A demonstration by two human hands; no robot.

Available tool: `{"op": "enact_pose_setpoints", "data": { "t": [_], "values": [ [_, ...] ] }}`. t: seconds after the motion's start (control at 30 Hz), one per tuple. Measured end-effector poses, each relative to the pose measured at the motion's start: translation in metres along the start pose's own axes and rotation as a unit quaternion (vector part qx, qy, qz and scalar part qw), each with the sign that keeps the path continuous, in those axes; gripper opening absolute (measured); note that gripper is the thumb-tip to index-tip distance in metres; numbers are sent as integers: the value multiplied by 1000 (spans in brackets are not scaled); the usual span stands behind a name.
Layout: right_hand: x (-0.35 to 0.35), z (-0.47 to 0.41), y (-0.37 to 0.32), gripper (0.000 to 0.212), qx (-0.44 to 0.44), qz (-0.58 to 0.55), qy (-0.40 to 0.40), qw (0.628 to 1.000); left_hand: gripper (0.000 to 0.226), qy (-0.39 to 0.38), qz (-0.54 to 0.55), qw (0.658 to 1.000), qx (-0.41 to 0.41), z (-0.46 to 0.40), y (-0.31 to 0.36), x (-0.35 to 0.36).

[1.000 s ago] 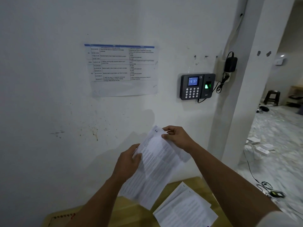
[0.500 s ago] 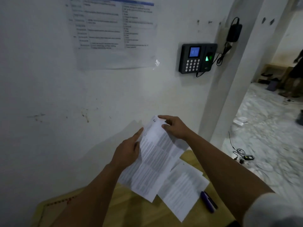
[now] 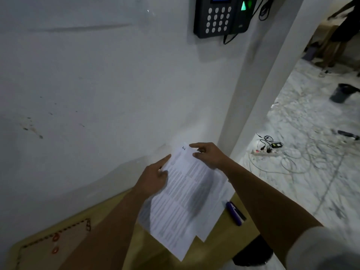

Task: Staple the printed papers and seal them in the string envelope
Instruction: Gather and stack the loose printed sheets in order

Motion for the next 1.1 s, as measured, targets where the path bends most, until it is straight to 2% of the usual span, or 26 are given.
{"op": "enact_pose_setpoints", "data": {
  "t": [0.13,0.2,0.27,0.3,0.37,0.5,0.6,0.83,0.97,1.1],
  "values": [
    [19,-36,56,39,44,15,-34,998,56,-44,-15,998,-53,-14,-23,31],
    [31,-55,86,40,80,48,-49,995,49,-47,-27,997,-47,-20,-39,44],
    [44,-75,118,40,105,98,-48,988,42,-50,-48,995,-65,-26,-71,56],
    [49,-85,133,42,109,136,-53,983,46,-53,-58,994,-82,-30,-89,61],
    [59,-101,161,52,114,207,-66,969,45,-60,-81,987,-124,-36,-114,66],
    [83,-124,191,70,116,272,-68,953,51,-44,-85,986,-139,-47,-113,61],
    [97,-133,193,75,117,318,-60,939,56,-41,-97,984,-143,-57,-111,59],
    [116,-151,198,60,135,296,-31,945,66,-44,-53,981,-180,-61,-129,58],
    [119,-157,198,52,135,287,-30,948,61,-46,-61,980,-185,-62,-123,55],
    [119,-157,194,45,126,246,5,961,57,-59,-65,982,-166,-61,-119,50]
  ]
}}
Point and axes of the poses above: each hand's wrist, its own z-axis away from the middle knuckle, its own x-axis out of the palm, y = z × x, the point moved 3 cm from there along -z, towards the middle knuckle, and after that the axes turned 12 degrees about y, right-handed, at the moved point
